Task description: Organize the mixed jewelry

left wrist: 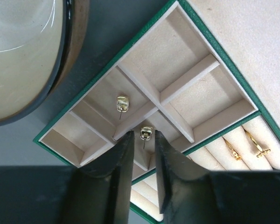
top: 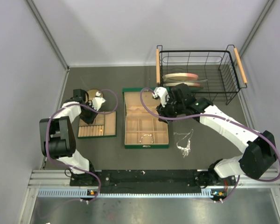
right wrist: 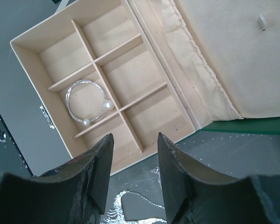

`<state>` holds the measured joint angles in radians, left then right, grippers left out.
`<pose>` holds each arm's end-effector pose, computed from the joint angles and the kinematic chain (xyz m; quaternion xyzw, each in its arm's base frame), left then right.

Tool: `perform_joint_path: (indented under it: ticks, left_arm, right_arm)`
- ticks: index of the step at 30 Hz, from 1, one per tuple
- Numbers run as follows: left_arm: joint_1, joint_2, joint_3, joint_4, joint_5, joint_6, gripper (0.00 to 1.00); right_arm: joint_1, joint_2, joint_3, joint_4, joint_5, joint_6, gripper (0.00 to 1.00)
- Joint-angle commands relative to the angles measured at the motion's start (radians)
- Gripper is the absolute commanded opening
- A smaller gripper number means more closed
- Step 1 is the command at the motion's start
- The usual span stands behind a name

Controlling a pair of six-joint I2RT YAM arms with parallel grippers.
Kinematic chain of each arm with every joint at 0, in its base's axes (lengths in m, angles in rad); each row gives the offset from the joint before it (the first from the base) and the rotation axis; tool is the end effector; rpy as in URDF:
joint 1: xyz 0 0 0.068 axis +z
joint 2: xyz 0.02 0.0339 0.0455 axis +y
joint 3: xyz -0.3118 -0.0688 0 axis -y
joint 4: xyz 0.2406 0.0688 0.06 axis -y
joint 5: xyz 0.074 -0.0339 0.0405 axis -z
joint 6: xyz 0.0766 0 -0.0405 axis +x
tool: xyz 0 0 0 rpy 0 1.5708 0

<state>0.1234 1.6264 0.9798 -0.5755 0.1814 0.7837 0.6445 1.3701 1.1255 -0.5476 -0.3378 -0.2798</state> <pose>0.3158 0.0252 0.1874 0.3328 0.9227 -0.0045 0.1944 0.2314 0.2057 0.3149 -0.4637 0.7879 0.2208 0.3397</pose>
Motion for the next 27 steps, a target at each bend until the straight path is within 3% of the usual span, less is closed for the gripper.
perform_joint_path:
  ticks: [1, 15, 27]
  left_arm:
    - [0.007, -0.054, -0.007, 0.02, -0.008, 0.0, 0.33]
    - [0.007, -0.21, 0.049, -0.116, 0.042, -0.02, 0.36]
    - [-0.008, -0.463, 0.037, -0.326, 0.279, -0.026, 0.36]
  right_arm:
    - [-0.009, -0.02, 0.011, 0.011, -0.02, -0.004, 0.43]
    - [-0.014, -0.032, 0.011, 0.005, -0.015, -0.001, 0.43]
    - [-0.023, -0.126, -0.053, -0.054, 0.124, -0.071, 0.47]
